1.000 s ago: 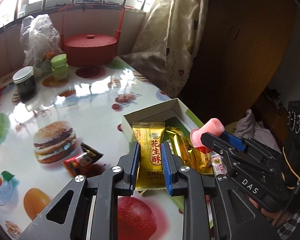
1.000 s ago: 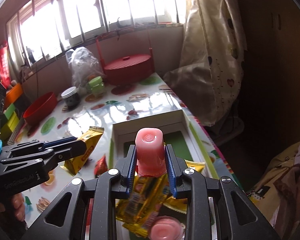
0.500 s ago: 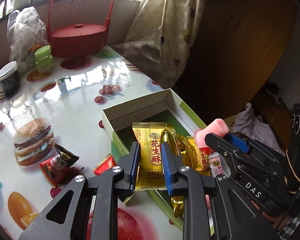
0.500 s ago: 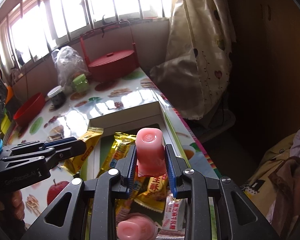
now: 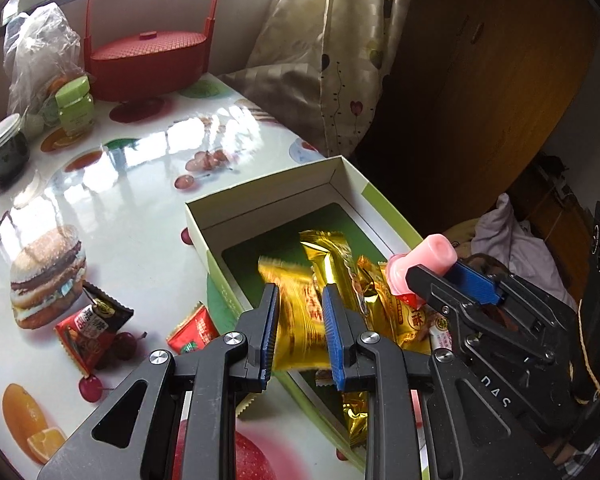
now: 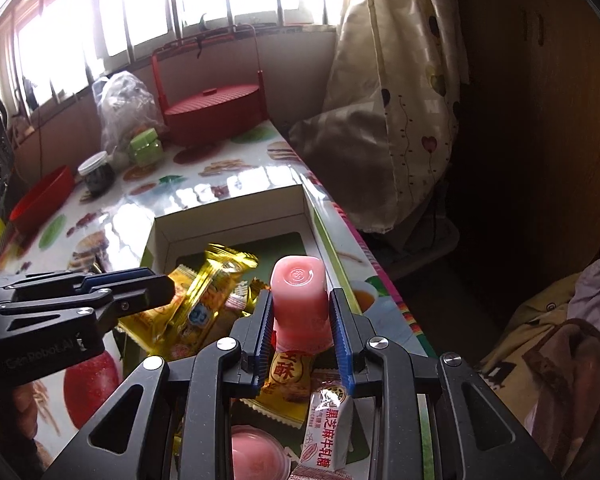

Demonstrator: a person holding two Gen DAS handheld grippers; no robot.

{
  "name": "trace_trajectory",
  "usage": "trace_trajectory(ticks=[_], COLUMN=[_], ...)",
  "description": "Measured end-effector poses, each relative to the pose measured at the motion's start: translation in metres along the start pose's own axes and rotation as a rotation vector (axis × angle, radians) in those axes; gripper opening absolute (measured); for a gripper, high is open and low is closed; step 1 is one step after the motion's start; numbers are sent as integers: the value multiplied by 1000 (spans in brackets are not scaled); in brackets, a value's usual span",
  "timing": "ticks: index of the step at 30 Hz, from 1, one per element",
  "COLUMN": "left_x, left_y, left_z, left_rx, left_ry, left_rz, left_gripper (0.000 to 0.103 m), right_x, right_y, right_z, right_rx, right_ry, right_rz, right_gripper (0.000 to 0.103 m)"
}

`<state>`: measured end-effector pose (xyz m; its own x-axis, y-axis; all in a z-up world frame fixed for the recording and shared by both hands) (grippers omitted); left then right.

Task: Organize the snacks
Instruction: 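Lower the peanut candy into the box while the right tool lowers and releases the jelly cup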

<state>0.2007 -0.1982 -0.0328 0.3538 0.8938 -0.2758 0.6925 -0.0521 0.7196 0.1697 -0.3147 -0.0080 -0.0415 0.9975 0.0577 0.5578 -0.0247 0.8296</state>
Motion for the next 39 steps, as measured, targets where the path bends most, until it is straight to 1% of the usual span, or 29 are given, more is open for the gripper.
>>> trace_trajectory(ticks=[5,13,22,29,32,37,39], left_x=[1,-2,-2,-2,-2,-3,-2], left_y=[-3,-4,-7,-6,-6,-7,-6], left_z=[4,4,1,-7,-13,-23,-28], left_rx=[10,14,16,4,-5,-22,-34], left_ry=[3,-16,-6,2,2,1,10], left_rz=[-3,-3,3,8,5,2,11], left_gripper=[23,23,23,24,24,31,38], right_x=[-1,-4,-3,0,0,1,2], right_y=[-3,-3,-4,1,2,1,2], right_z=[3,4,4,-1,-5,-11,-13], right_rx=[5,1,2,-16,-22,-24,-27], right_ry=[-6,-21,-19,-2,-10,-9,-8], right_rz=[-2,-10,-2,21,30,41,51], right_gripper=[27,27,27,31,32,36,37])
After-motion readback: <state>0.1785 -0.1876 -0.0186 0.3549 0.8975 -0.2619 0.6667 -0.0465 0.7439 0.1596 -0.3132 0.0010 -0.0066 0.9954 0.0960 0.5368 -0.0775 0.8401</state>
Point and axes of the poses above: each gripper's, at about its wrist camera, not at the fingertips, and z roughly the way its jaws point, x to its left, y to its top, the point moved 9 cm from there along z, roughly the way its jaws point, and after that the axes turned 12 degrees about -x, right-handed, at the moved point
